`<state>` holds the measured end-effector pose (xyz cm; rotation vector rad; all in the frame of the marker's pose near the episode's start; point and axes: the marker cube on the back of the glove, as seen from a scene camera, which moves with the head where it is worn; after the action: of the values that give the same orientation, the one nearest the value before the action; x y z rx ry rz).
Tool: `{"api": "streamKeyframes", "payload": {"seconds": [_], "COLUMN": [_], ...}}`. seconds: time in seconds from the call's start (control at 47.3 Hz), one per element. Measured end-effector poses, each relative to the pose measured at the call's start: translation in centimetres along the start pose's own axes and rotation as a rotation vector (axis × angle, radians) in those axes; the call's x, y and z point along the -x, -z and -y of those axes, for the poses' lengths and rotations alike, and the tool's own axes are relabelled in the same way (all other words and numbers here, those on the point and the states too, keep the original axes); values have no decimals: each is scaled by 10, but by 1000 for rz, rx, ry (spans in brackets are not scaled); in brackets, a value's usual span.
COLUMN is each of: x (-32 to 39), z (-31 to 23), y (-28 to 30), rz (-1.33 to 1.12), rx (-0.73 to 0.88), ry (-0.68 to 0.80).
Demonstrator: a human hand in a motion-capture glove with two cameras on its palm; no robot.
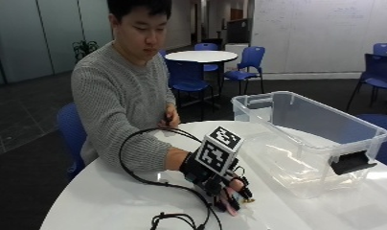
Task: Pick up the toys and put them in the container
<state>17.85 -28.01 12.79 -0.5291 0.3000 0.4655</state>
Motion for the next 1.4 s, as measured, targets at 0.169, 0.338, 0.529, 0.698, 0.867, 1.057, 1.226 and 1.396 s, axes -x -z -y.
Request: {"api": "streamKeyframes", "payload": {"seconds": [0.169,0.338,0.529,0.698,0.867,1.057,1.226,1.396], "x": [2,9,6,12,29,40,76,168], "z": [3,7,6,-5,-32,-35,-8,35], "y": [3,7,9,31,148,233,244,252], "rz": [-40,-79,-73,43,223,182,196,219], "rx": [-132,-260,-219,-206,-365,-462,-443,-413], "ry": [-29,-77,-71,-19,89,92,111,197]}}
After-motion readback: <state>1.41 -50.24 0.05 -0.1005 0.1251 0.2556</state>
